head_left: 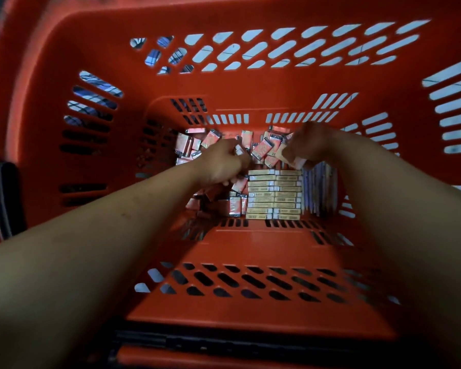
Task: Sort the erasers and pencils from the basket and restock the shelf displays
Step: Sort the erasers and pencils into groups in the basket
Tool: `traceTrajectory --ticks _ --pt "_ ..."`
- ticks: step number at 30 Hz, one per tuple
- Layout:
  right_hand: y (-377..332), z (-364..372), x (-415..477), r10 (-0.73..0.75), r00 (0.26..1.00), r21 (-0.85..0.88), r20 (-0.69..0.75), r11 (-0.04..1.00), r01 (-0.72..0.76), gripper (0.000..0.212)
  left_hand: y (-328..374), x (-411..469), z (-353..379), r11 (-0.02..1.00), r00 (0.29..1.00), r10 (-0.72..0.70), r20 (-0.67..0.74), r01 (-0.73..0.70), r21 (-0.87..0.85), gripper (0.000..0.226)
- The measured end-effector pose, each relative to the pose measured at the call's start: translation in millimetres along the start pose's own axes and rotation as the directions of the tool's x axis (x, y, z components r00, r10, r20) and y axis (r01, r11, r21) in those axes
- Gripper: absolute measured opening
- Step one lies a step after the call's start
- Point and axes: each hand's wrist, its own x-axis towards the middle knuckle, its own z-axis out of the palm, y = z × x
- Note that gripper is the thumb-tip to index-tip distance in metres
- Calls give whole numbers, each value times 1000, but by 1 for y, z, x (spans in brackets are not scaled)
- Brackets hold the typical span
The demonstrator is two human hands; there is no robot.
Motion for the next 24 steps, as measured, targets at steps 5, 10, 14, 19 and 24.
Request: traceTrajectory --ticks 5,10,14,19,24 --pt "-9 15 3 -80 996 -22 -49 997 79 14 0 -2 9 996 999 -40 26 42 -83 36" --pt "-33 34 3 -172 983 177 -65 967 181 20 3 -4 9 971 998 -59 1 58 -231 13" --pt "-55 51 1 -232 971 137 -65 961 238 20 2 -9 4 961 997 -75 -35 63 -268 23" --pt "-52 39 1 -172 985 122 18 978 169 14 4 -10 -1 947 995 -94 -38 77 -313 10" --pt "-41 15 -11 -86 994 -89 73 992 92 20 6 -8 -2 931 986 -134 -95 93 -353 18"
